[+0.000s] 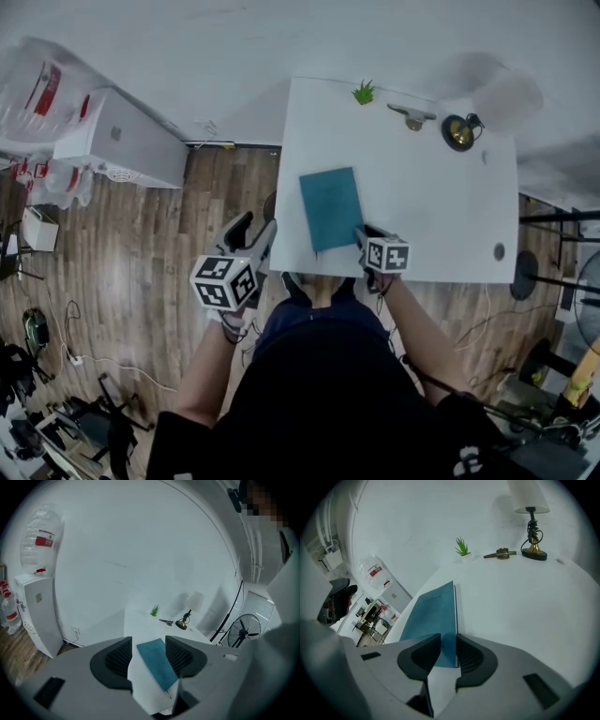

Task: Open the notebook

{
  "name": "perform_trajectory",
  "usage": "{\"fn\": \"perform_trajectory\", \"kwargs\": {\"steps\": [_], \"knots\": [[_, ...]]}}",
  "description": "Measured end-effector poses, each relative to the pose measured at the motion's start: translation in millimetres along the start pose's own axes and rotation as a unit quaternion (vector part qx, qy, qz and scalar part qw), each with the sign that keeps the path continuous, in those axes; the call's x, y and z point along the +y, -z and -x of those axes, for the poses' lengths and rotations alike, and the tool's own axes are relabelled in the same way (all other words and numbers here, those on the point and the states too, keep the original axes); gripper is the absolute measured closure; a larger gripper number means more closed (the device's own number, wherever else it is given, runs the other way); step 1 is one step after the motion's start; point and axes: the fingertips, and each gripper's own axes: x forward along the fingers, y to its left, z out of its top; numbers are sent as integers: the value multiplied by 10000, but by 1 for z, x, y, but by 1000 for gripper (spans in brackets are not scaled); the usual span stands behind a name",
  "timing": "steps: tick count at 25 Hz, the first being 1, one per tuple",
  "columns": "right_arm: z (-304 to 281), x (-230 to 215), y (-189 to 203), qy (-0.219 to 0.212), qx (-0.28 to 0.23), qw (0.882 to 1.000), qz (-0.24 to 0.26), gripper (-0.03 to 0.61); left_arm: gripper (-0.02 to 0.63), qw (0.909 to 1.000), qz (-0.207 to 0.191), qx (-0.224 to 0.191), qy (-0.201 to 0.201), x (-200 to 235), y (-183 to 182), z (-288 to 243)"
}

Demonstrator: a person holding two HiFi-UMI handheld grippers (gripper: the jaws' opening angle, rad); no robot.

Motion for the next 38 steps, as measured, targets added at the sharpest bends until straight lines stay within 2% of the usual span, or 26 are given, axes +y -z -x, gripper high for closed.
{"fn": "perform_trajectory", "kwargs": {"steps": [3,8,19,25,32,38], "knots": [[1,-1,-4,63,23,10000,-3,486,394,10000,51,-20,43,2,-1,-2],[8,0,-7,-67,115,9999,73,531,396,9999,123,-55,11,1,2,-2],[18,0,-17,-390,-40,9992,34,549,399,9994,331,-27,-125,-19,19,-11],[29,1,-36,-515,-269,9982,122,555,399,9990,350,-43,-262,-26,22,-6],[50,32,-49,-842,-480,9943,447,558,400,9983,454,-62,-364,-24,29,-1],[69,87,-54,-1271,-656,9871,720,561,402,9978,533,-77,-381,-15,33,8]]}}
